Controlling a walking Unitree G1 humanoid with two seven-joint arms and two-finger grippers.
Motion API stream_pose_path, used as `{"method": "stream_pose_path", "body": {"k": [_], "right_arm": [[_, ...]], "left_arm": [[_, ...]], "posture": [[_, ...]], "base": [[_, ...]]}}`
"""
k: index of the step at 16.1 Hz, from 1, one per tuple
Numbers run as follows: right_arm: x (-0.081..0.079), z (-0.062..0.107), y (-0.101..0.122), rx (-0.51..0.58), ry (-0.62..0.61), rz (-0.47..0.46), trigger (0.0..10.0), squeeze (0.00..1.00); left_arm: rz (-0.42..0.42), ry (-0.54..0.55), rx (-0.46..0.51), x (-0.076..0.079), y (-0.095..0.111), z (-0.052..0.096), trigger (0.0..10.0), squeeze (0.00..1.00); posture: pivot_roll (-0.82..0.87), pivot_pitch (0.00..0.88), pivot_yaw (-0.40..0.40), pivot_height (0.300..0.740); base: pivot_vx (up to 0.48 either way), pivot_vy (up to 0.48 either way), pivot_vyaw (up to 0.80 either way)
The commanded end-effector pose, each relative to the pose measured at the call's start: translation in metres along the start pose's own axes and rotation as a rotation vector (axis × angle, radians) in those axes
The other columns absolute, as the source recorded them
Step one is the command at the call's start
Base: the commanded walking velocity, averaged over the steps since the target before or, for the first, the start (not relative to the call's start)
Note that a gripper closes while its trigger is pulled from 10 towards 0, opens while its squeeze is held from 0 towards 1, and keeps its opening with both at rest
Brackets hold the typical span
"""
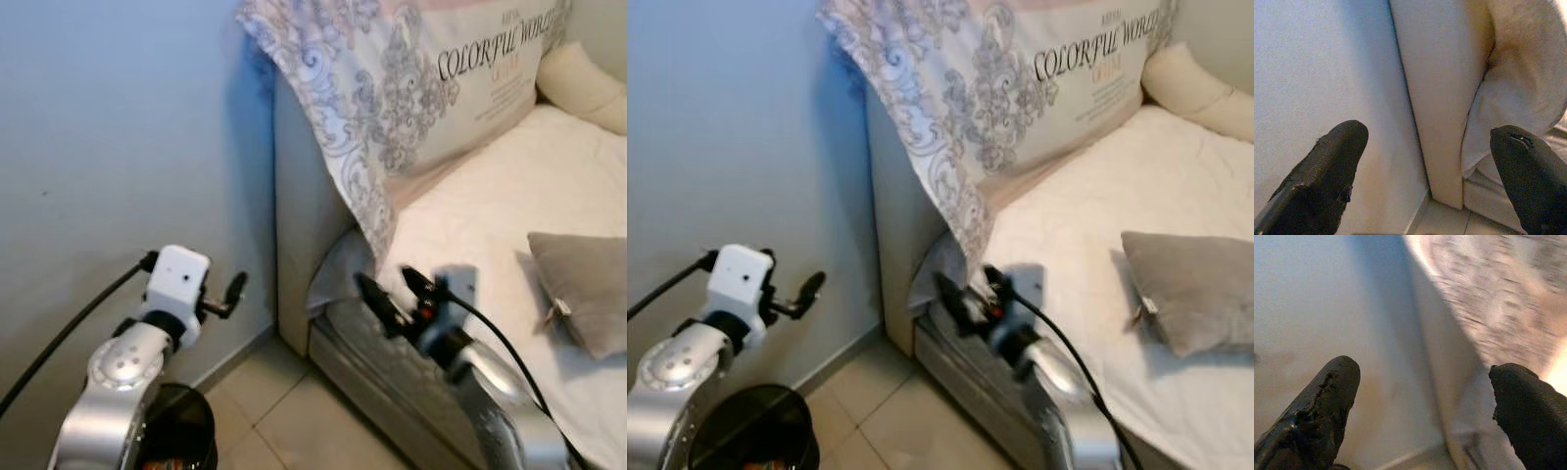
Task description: Clean up the room
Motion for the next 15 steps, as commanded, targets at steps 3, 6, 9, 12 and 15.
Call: {"method": "stream_pose_path", "body": {"k": [3, 6, 9, 12, 15], "right_arm": [[0.003, -0.005, 0.013, 0.045, -0.022, 0.004, 10.0, 0.15], [0.006, -0.006, 0.016, 0.056, -0.054, 0.012, 10.0, 0.0], [0.014, -0.007, 0.02, 0.065, -0.123, 0.008, 10.0, 0.0], [0.025, -0.006, 0.019, 0.057, -0.187, 0.007, 10.0, 0.0], [0.035, -0.005, 0.014, 0.031, -0.253, 0.014, 10.0, 0.0]], "left_arm": [[0.006, 0.024, 0.008, -0.007, 0.003, 0.0, 10.0, 0.0], [0.004, 0.036, 0.004, -0.009, 0.002, -0.002, 10.0, 0.0], [-0.006, 0.048, 0.008, -0.01, 0.003, -0.004, 10.0, 0.0], [0.018, 0.072, 0.016, -0.014, 0.003, -0.004, 10.0, 0.0], [0.032, 0.078, 0.031, -0.014, 0.005, -0.004, 10.0, 0.0]], "posture": [[0.05, 0.0, -0.037, 0.74], [0.05, 0.0, -0.038, 0.74], [0.05, 0.0, -0.038, 0.74], [0.05, 0.0, -0.041, 0.74], [0.05, 0.0, -0.046, 0.74]], "base": [[0.0, -0.256, -0.66], [0.0, 0.0, -0.8], [0.0, 0.0, -0.8], [0.0, 0.0, -0.8], [0.0, 0.0, -0.8]]}}
Point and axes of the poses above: a point about 5 cm out from each wrist's last joint towards the gripper, its own z axis pointing back from the gripper into the wrist, its own y axis along the axis of the wrist's last joint, x = y × z, the point moved 6 cm from there along -z, pointing out of the wrist towards the gripper, and after that the axes turned 5 degrees about z, right-handed, at the moved point
